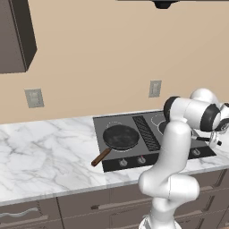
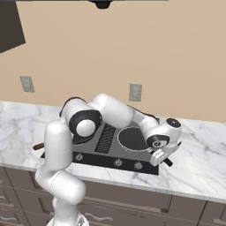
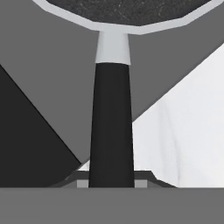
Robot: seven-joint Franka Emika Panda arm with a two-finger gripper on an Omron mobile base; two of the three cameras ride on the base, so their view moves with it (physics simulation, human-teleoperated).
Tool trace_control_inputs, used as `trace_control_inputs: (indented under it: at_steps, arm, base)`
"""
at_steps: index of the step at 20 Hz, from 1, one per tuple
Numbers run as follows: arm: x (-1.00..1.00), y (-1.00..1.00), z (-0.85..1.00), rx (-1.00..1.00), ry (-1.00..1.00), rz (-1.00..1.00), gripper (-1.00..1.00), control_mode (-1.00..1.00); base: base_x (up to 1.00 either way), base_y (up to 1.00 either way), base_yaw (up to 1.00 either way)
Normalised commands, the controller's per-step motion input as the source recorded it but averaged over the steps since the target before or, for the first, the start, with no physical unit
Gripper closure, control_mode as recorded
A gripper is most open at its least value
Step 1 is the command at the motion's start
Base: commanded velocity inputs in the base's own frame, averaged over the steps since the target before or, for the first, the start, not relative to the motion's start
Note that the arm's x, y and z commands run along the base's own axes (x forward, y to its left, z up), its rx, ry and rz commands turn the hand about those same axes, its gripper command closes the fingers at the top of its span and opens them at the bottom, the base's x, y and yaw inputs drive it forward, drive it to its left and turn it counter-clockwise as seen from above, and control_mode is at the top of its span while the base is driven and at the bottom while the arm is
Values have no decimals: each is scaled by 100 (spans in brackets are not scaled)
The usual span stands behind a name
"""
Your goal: Place both pans onto different burners. Then place the lemon wedge and the steak on different pans.
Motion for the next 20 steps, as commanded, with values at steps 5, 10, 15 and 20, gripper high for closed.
trace_control_inputs:
  at_steps: [5,10,15,20]
  arm:
    - [0,0,0,0,0,0,-100,-100]
    - [0,0,0,0,0,0,-100,-100]
    - [0,0,31,0,0,0,-100,-100]
    - [-10,4,56,0,0,0,-100,-100]
  base:
    - [0,0,0]
    - [0,0,0]
    - [0,0,0]
    - [0,0,0]
